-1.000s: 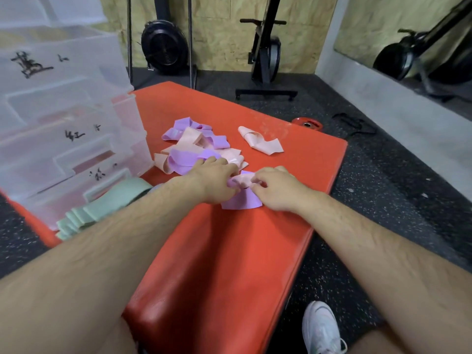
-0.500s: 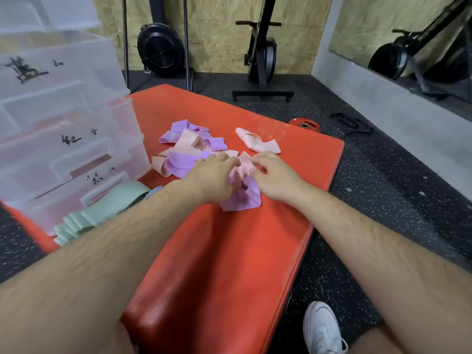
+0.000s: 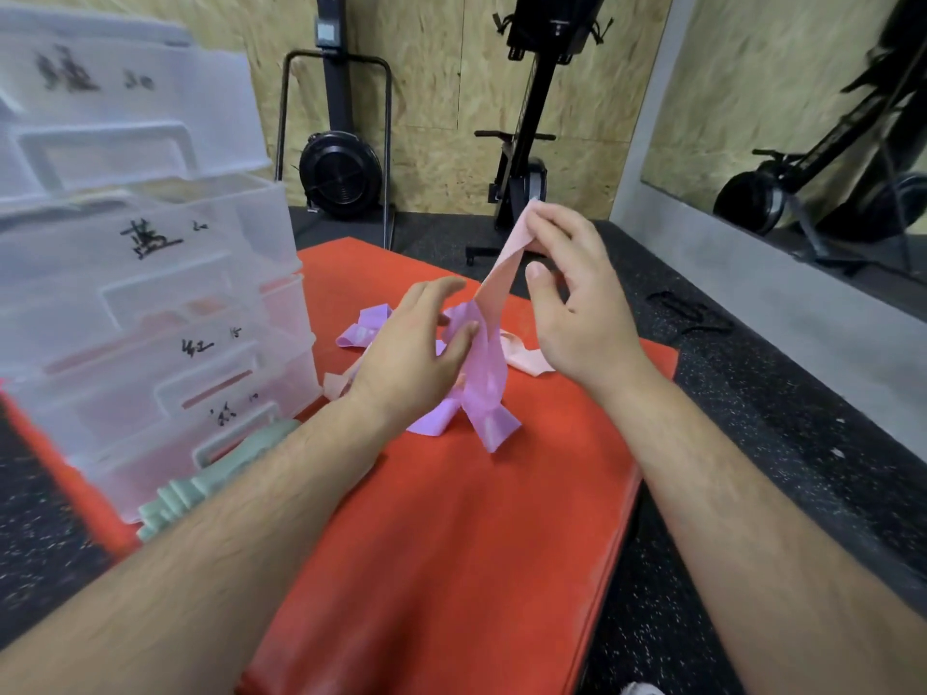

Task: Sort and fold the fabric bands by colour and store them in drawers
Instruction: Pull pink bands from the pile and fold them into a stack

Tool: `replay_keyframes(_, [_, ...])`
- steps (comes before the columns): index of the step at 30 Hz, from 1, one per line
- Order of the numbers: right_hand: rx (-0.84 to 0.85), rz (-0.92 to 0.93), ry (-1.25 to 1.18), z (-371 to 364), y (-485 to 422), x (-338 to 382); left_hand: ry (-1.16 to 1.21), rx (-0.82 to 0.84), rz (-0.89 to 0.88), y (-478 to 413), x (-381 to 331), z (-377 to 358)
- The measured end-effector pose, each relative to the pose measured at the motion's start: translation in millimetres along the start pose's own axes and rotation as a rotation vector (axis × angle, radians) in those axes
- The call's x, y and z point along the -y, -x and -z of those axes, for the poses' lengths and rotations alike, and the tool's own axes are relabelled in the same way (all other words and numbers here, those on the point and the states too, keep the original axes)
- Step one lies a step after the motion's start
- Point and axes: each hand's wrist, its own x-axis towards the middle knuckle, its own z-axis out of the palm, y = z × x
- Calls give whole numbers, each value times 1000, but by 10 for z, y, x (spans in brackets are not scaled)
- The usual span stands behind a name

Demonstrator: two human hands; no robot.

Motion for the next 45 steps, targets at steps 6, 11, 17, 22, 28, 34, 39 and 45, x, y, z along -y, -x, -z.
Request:
replay_keyframes(6, [95,-265,-88,-93,-1,-101,-164,142,2,92,123,-41])
replay_keyframes(11, [-41,-357,-100,-118,23,-154,-245,272,65,159,254,-89])
replay_keyframes(17, [-15,-310,-215,-51,-41,-60,-168,160,55,124,170,-54])
replay_keyframes(22, [155,-406,-274,-97,70,-26,30,12,-42,47,1,36])
replay_keyframes(28, [224,-427,-309,-130,206,11,99,59,2,56,-135,38])
replay_keyframes(34, [301,-544,-318,-308,419,-185,332,-86,111,44,-292,122])
replay_keyframes(39, [407,-527,-65,-475,545,-562,457,-225,177,26,-310,231])
replay_keyframes(45, [350,-541,28,-415,519,-747,557,-292,330,23,-213,338])
